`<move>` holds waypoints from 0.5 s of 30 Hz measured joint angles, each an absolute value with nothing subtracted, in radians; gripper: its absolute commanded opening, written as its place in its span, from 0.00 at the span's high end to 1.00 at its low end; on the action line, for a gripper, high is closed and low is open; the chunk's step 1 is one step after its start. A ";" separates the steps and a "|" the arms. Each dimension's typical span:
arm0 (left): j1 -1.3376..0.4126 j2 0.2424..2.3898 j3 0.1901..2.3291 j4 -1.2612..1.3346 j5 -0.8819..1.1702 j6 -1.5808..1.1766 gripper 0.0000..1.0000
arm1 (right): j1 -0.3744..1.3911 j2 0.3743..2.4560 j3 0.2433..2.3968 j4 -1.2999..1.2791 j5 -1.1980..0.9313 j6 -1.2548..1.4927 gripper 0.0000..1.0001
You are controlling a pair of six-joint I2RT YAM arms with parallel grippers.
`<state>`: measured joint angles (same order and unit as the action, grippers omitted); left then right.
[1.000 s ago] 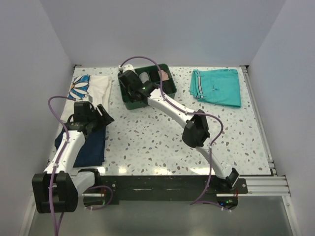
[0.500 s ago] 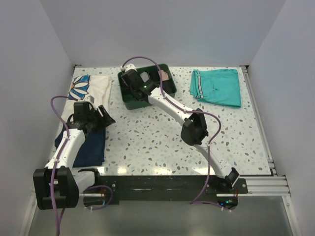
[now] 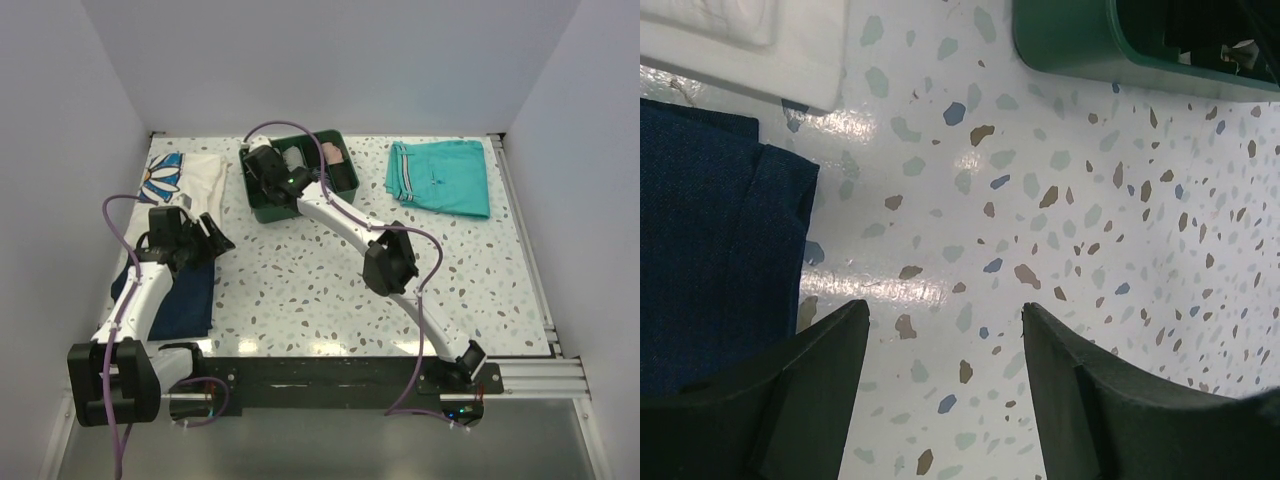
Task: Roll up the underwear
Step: Place the underwear in the storage box.
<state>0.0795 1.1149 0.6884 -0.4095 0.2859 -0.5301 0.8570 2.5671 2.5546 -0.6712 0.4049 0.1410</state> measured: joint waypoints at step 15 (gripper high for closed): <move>0.090 1.126 0.674 -0.403 0.311 -0.530 0.32 | 0.860 2.624 2.586 -0.611 0.285 0.192 0.94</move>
